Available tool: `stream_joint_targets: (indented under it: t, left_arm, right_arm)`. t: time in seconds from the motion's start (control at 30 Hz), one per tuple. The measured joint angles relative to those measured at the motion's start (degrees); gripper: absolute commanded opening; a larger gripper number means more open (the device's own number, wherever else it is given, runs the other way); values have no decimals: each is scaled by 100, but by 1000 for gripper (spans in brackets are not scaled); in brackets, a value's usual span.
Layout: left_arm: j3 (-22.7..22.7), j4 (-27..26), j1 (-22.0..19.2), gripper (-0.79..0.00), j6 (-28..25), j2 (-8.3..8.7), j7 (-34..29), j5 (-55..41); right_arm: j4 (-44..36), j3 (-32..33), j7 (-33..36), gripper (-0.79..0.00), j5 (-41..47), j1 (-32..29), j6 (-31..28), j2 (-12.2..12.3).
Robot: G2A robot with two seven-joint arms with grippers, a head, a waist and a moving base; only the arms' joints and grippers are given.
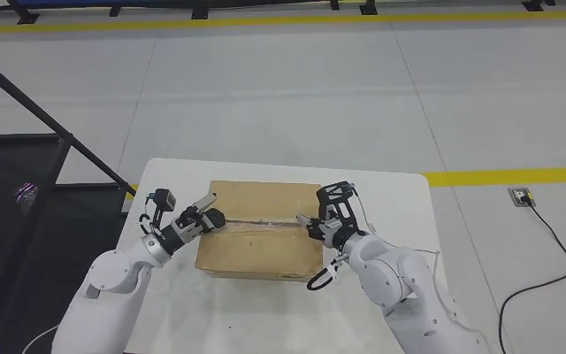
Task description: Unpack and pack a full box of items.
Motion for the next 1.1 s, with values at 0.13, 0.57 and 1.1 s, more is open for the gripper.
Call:
stream_joint_targets:
  t: [0.13,0.57,1.1]
  left_arm:
    - [7,6,-5,0,0,1,-10,-16]
    - [36,40,-39,0,-13,-2,-14,-65]
    - [83,104,-87,0,-19,-8,-23,-97]
  right_arm:
    - [-160,137,-183,-406,49,-80,195,-7]
    - [-182,217,-657,-785,1918,6,-165,-146]
    - [2788,-1437,232,-785,3838,2207,-283,-786]
